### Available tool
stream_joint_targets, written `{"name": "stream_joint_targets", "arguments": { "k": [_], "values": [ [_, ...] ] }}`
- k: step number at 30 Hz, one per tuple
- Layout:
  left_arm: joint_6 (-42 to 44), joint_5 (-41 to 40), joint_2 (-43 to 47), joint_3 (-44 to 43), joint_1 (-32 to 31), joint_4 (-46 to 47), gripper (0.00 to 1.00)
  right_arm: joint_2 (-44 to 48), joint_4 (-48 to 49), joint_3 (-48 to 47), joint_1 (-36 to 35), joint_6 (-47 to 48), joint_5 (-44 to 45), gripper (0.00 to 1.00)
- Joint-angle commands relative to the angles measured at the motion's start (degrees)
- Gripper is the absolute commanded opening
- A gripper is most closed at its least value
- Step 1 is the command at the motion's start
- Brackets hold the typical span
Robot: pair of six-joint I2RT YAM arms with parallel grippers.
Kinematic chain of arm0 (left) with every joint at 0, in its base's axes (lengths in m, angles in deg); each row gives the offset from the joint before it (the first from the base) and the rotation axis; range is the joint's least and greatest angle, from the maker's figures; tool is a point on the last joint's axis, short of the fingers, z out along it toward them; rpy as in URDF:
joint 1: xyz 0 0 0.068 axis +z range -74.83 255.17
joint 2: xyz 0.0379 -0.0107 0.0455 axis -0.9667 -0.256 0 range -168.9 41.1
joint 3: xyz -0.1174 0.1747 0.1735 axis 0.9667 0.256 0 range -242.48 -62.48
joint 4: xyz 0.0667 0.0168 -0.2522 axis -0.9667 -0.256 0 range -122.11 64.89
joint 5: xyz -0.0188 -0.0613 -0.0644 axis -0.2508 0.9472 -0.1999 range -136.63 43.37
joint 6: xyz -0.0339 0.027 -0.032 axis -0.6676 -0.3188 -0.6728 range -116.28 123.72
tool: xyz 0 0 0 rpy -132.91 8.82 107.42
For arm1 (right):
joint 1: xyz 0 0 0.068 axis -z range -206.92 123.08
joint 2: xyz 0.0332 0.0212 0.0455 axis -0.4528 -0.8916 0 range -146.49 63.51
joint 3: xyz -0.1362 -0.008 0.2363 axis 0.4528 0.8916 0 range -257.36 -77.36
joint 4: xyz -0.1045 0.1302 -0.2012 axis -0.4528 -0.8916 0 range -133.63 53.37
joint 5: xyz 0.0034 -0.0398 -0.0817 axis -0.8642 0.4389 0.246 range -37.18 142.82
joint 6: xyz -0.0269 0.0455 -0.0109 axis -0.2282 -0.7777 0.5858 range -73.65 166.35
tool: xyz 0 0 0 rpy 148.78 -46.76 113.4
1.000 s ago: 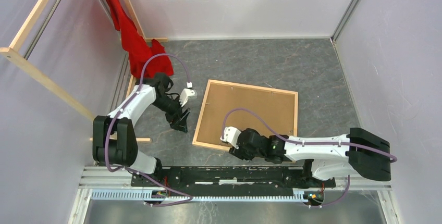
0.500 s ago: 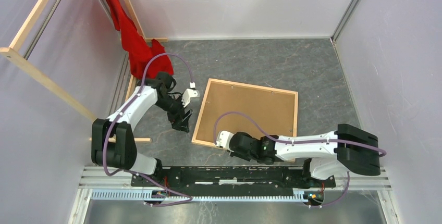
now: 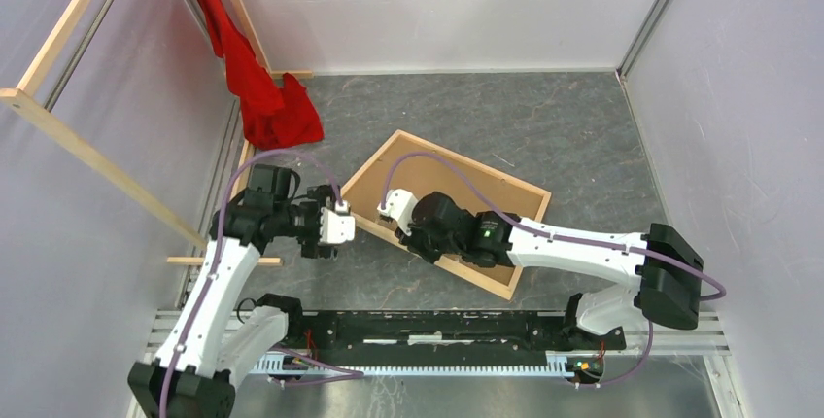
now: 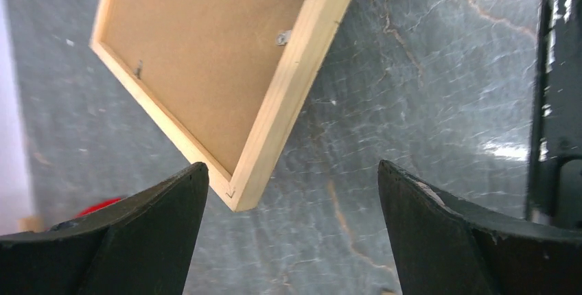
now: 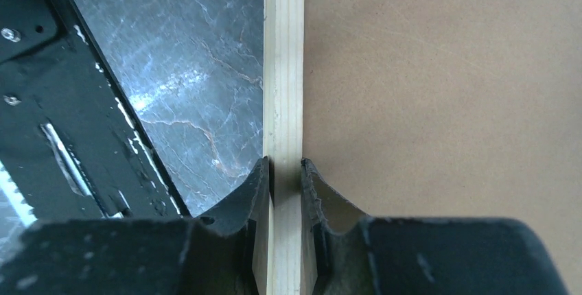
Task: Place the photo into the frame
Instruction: Turn over the photo frame at the center of the board.
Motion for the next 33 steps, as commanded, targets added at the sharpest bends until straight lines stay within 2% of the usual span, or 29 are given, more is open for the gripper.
{"name": "stream_joint_targets", "arguments": {
  "k": [1,7,13,16,17,20,23,24,25,27,28,33],
  "values": [
    [17.27,2.03,7.21,4.82,-0.18,5.09,0.99,1.51,1.62,-5.36,1.86,-0.80,-6.44,0.00],
    [26.98,2.09,13.07,10.90,-0.26,12.89,0.98,0.49,-1.06,-9.59,3.88,-2.01,-11.55,0.00],
    [28.09,2.84,16.29,17.40,-0.41,27.20,0.92,-0.13,-1.86,-12.66,5.37,-3.82,-15.03,0.00],
    [28.60,3.12,15.57,17.65,-0.82,29.30,0.87,-0.42,-2.22,-13.83,5.70,-4.29,-16.05,0.00],
    [28.65,3.24,15.02,17.23,-0.98,29.25,0.82,-0.51,-2.50,-14.16,5.72,-4.31,-16.03,0.00],
    [28.24,3.19,13.49,16.13,-1.23,30.31,0.57,-0.73,-3.36,-15.14,5.98,-4.40,-16.12,0.00],
    [29.04,2.57,12.88,16.17,-1.32,31.55,0.43,-0.58,-3.88,-15.88,6.13,-4.60,-16.34,0.00],
    [28.97,2.33,12.78,16.39,-1.32,32.34,0.40,-0.61,-4.22,-16.27,6.18,-4.66,-16.34,0.02],
    [27.34,2.21,12.65,16.46,-1.40,33.32,0.38,-0.71,-4.93,-16.90,6.17,-4.63,-16.30,0.10],
    [25.14,2.06,12.19,15.76,-1.47,33.88,0.37,-0.67,-6.91,-18.07,6.17,-3.94,-15.08,0.38],
    [23.73,1.94,12.04,15.17,-1.49,33.88,0.36,-0.21,-7.93,-18.55,6.20,-2.95,-13.98,0.45],
    [20.44,2.55,10.10,9.66,-1.57,28.52,0.35,2.48,-11.51,-17.93,5.32,2.24,-9.00,0.64]
  ]
}}
